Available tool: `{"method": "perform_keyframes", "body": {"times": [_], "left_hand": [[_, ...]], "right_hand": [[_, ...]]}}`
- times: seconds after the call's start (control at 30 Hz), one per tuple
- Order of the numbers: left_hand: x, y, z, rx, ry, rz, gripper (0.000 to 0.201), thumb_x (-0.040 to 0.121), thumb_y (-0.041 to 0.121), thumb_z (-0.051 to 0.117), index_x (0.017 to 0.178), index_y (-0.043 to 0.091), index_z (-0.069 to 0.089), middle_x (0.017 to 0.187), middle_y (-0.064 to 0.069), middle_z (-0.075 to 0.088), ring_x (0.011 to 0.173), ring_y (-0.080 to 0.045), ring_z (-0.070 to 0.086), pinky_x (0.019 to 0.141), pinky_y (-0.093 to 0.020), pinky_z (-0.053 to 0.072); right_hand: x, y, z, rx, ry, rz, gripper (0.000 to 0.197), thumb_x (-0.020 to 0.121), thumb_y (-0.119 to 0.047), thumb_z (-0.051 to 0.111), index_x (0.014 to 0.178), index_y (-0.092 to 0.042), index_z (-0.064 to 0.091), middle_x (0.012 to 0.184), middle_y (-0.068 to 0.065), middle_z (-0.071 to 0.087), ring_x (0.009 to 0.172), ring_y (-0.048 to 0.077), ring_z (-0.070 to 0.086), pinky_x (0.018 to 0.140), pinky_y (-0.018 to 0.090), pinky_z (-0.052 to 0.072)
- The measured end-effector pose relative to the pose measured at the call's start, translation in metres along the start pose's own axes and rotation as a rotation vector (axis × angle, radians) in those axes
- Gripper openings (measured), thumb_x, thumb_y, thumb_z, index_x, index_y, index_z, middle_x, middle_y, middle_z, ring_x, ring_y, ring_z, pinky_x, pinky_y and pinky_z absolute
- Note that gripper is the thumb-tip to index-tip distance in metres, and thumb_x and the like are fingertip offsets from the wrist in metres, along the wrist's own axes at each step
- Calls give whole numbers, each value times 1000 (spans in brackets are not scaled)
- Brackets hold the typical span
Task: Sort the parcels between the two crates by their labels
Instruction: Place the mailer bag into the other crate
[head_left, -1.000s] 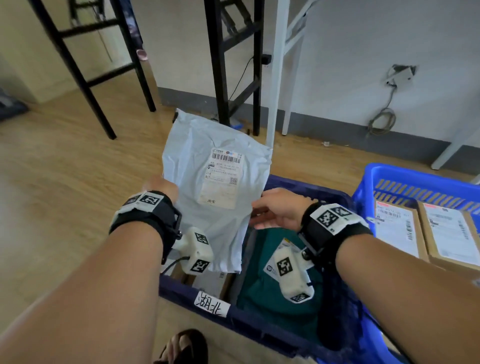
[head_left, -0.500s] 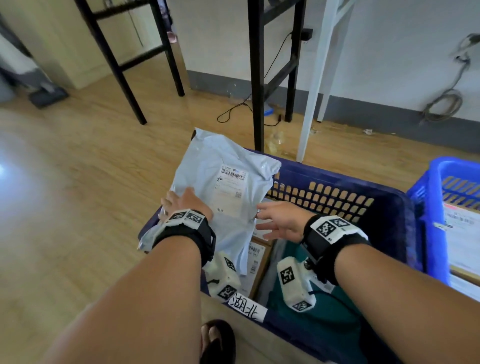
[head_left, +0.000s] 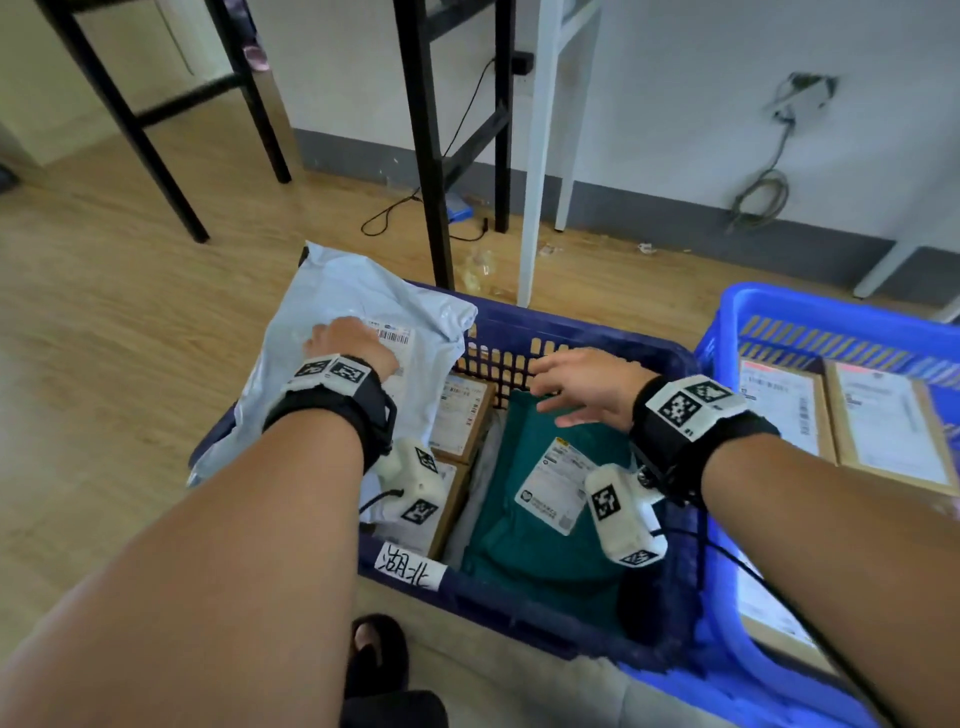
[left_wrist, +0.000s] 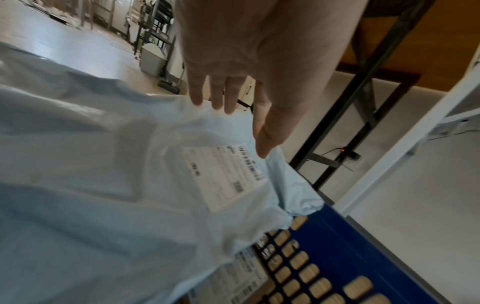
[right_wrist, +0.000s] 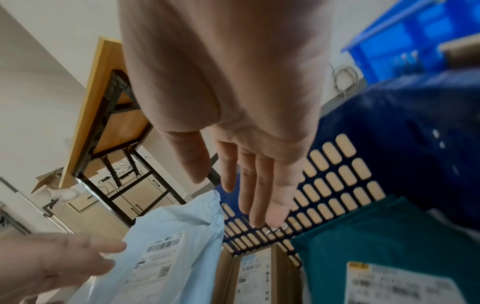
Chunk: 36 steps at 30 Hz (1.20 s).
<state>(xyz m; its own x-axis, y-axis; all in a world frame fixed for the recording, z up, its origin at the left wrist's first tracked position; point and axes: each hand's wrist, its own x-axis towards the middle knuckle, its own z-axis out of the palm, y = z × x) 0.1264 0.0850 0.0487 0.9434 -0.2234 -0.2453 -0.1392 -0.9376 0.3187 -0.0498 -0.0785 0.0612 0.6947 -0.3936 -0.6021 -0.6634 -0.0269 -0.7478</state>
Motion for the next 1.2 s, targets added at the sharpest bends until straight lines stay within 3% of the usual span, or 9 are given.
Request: {"method": "perform_keyframes", "body": {"times": [0.1, 0.27, 0.4, 0.47, 0.6, 0.8, 0.93, 1.07, 1.2], "left_hand": [[-13, 19, 4, -7, -88, 88, 44, 80, 20, 70, 123, 23, 62, 135, -4, 54, 125, -26, 49, 104, -35, 41], [-42, 49, 38, -5, -324, 170, 38, 88, 23, 65, 122, 6, 63, 126, -11, 61, 116, -26, 58, 100, -37, 47], [-48, 70, 92, 101, -536, 184, 70, 73, 45, 70, 133, 12, 54, 134, -6, 58, 112, -22, 61, 95, -38, 52], [-54, 81, 108, 133, -615, 194, 67, 82, 44, 66, 138, 10, 49, 137, -7, 54, 118, -24, 58, 100, -38, 48], [-61, 92, 136, 217, -665, 178, 56, 99, 38, 45, 144, 5, 38, 149, -12, 39, 133, -27, 43, 108, -33, 37], [-51, 93, 156, 274, -720, 140, 59, 96, 39, 53, 143, 6, 40, 148, -11, 41, 132, -26, 43, 107, -33, 35], [-48, 92, 160, 289, -719, 91, 60, 93, 38, 59, 141, 6, 43, 144, -12, 46, 128, -25, 48, 106, -33, 39], [-47, 88, 158, 249, -726, 31, 67, 82, 42, 71, 135, 7, 49, 135, -10, 55, 120, -25, 55, 105, -34, 42], [-39, 84, 165, 137, -821, -13, 74, 69, 40, 80, 129, 5, 54, 125, -13, 62, 110, -29, 61, 100, -40, 48]], "right_hand": [[-11, 12, -17, -105, 39, -12, 30, 99, -16, 48, 129, -13, 54, 119, 6, 58, 104, 19, 60, 83, 33, 51], [-23, 33, -37, -123, 70, 28, 25, 99, -18, 47, 123, -17, 55, 113, 5, 58, 99, 19, 58, 74, 29, 49], [-27, 46, -51, -84, 80, 63, 25, 99, -18, 48, 122, -14, 56, 108, 8, 57, 92, 20, 56, 76, 29, 47], [-28, 50, -57, -42, 78, 71, 24, 99, -18, 48, 121, -12, 56, 104, 9, 57, 90, 20, 54, 77, 29, 46], [-22, 55, -65, 41, 47, 60, 28, 99, -21, 49, 124, -11, 55, 105, 10, 59, 93, 22, 57, 90, 35, 48], [-10, 58, -65, 60, 10, 57, 25, 98, -22, 49, 121, -14, 56, 106, 8, 61, 95, 21, 60, 98, 40, 48], [-4, 59, -65, 61, -12, 62, 25, 98, -22, 49, 121, -14, 56, 109, 8, 61, 98, 21, 60, 95, 37, 49], [-2, 60, -66, 65, -14, 58, 30, 98, -23, 49, 127, -13, 54, 113, 8, 61, 101, 21, 61, 94, 36, 50], [-4, 60, -65, 58, 2, 47, 32, 99, -22, 49, 129, -12, 53, 112, 9, 61, 101, 21, 61, 94, 35, 50]]}}
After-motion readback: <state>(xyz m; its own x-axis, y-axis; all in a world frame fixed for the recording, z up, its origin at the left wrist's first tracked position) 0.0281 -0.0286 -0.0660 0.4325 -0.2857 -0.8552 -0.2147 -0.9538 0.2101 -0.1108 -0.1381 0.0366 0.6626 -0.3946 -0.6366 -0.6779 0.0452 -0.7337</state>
